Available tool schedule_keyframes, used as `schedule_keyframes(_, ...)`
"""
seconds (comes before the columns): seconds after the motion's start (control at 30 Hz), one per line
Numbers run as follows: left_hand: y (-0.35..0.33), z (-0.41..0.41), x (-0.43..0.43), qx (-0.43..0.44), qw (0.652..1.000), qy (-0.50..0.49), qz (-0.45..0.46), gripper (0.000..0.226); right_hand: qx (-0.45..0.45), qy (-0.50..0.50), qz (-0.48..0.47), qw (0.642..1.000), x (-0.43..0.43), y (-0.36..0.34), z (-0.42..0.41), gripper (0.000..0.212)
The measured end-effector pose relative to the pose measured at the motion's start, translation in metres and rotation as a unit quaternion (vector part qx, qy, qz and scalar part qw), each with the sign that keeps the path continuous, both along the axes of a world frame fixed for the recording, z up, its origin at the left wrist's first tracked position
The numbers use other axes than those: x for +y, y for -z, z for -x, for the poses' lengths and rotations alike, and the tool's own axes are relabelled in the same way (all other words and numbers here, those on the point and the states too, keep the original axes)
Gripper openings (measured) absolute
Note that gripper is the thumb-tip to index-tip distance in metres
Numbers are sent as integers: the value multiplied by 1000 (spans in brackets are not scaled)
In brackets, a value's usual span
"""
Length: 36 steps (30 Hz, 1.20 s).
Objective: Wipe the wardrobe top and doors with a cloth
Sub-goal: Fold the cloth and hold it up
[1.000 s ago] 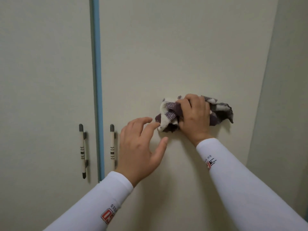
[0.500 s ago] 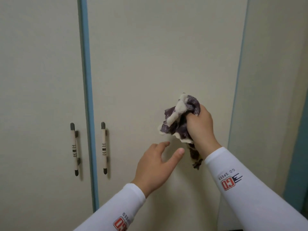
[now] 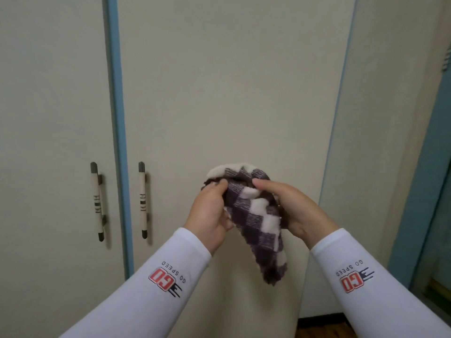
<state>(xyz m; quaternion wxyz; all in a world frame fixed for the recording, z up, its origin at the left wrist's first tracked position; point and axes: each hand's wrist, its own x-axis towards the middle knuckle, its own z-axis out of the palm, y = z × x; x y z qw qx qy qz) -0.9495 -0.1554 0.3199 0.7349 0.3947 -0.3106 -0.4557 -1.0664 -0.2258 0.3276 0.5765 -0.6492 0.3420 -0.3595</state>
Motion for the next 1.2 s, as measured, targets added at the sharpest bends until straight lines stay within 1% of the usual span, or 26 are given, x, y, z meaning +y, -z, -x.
schedule_keyframes(0.03,-2,-1,-2,-5,1000,-6,-3,22,2,-18,-11,1000,0,2,4,19)
schedule_keyframes(0.1,-4,-1,-4,-47,998,-35,2,20,-9,-56,-6,998,-1,3,10,21)
schedule_keyframes(0.17,-6,-2,-3,-65,997,-42,4,21,-26,-87,-9,996,-3,7,14,28)
schedule_keyframes(0.23,-6,-4,-3,-47,998,-27,0,22,-53,-118,-18,991,-5,17,18,39)
schedule_keyframes(0.27,-7,-6,-2,-36,999,-21,-7,21,-71,-136,-24,988,-5,23,19,40)
schedule_keyframes(0.3,-7,-8,-2,-23,1000,-12,-16,19,-92,-151,-35,984,-6,29,19,42)
schedule_keyframes(0.37,-9,-12,1,0,1000,16,-27,15,-125,-163,-54,977,-5,40,19,53)
schedule_keyframes(0.4,-10,-13,3,-3,999,31,-27,12,-128,-162,-53,977,-4,44,18,56)
schedule_keyframes(0.43,-10,-17,5,-27,998,43,-28,9,-126,-161,-47,978,-3,46,18,57)
schedule_keyframes(0.47,-9,-22,7,-76,995,54,-29,14,-124,-161,-43,978,-2,47,17,55)
schedule_keyframes(0.57,-4,-36,13,-224,968,99,-57,52,-140,-163,-62,975,-3,41,17,49)
schedule_keyframes(0.63,-2,-42,16,-271,954,101,-82,71,-175,-162,-98,966,-3,35,17,43)
schedule_keyframes(0.7,1,-45,18,-292,949,84,-88,84,-176,-155,-118,965,-1,32,17,39)
schedule_keyframes(0.77,4,-49,19,-306,946,72,-83,88,-154,-139,-118,971,0,33,16,42)
schedule_keyframes(0.83,3,-54,23,-323,940,68,-83,78,-95,-95,-96,986,3,35,15,40)
schedule_keyframes(0.9,1,-60,28,-348,932,45,-87,67,-18,0,-50,999,9,34,11,23)
schedule_keyframes(0.93,1,-62,29,-362,928,18,-91,67,7,55,-29,998,11,34,8,18)
schedule_keyframes(1.0,3,-67,32,-401,909,-51,-102,77,18,139,5,990,15,36,2,21)
schedule_keyframes(1.07,7,-72,34,-453,879,-109,-100,83,-2,188,30,982,21,37,-3,29)
schedule_keyframes(1.1,10,-74,37,-474,866,-128,-98,79,-9,200,40,979,24,37,-6,31)
schedule_keyframes(1.13,12,-76,39,-486,857,-141,-95,70,-10,200,47,979,27,36,-8,30)
schedule_keyframes(1.17,14,-77,40,-487,856,-146,-94,58,-3,187,53,981,30,34,-9,26)
schedule_keyframes(1.2,16,-79,42,-473,866,-138,-92,45,12,166,59,984,33,33,-9,20)
